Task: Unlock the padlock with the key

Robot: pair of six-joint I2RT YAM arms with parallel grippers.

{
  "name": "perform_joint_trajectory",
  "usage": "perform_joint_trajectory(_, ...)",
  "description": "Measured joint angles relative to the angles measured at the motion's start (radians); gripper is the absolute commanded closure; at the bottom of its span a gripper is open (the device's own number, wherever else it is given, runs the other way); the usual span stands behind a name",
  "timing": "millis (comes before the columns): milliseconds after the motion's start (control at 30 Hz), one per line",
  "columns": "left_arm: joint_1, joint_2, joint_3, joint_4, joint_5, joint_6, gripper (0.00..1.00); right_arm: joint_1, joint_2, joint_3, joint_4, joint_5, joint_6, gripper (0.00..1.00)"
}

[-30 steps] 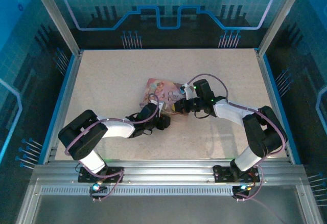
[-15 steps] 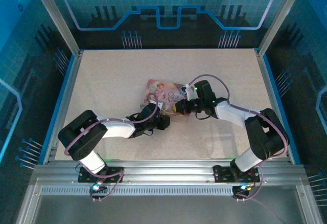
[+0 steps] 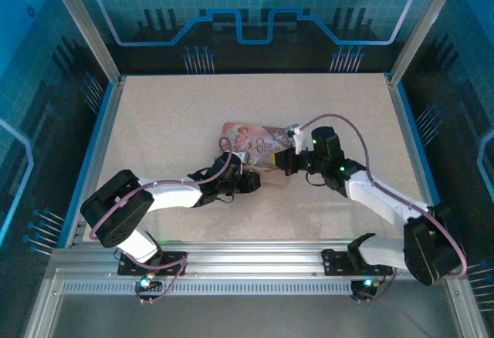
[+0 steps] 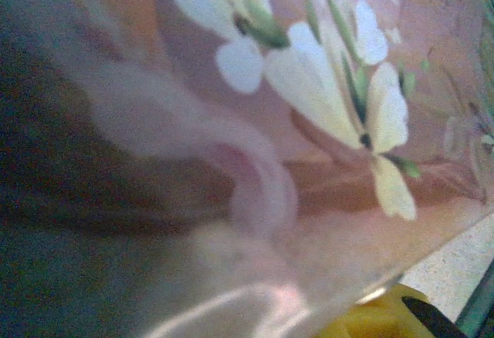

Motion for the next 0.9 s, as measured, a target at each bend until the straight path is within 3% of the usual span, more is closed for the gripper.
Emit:
perform_joint_trajectory(267, 0.006, -0.001, 0.013, -0.018, 0.032, -0.084, 0.73, 0.095, -0.200, -0.243, 0.060, 0.134, -0.028, 1.00)
perform_joint_trajectory(467, 0.010, -0.010, 0.013, -0.022, 0.040, -0.126, 0.74, 0.169, -0.245, -0.395, 0.144, 0.217, -0.032, 1.00)
perform_joint_trajectory(667, 0.010, -0.016, 0.020, -0.030, 0.045, -0.154, 0.74, 0.206, -0.172, -0.430, 0.259, 0.245, -0.060, 1.00)
perform_joint_trajectory(900, 0.010, -0.023, 0.035, -0.045, 0.055, -0.164, 0.74, 0.219, 0.026, -0.431, 0.460, 0.232, -0.106, 1.00)
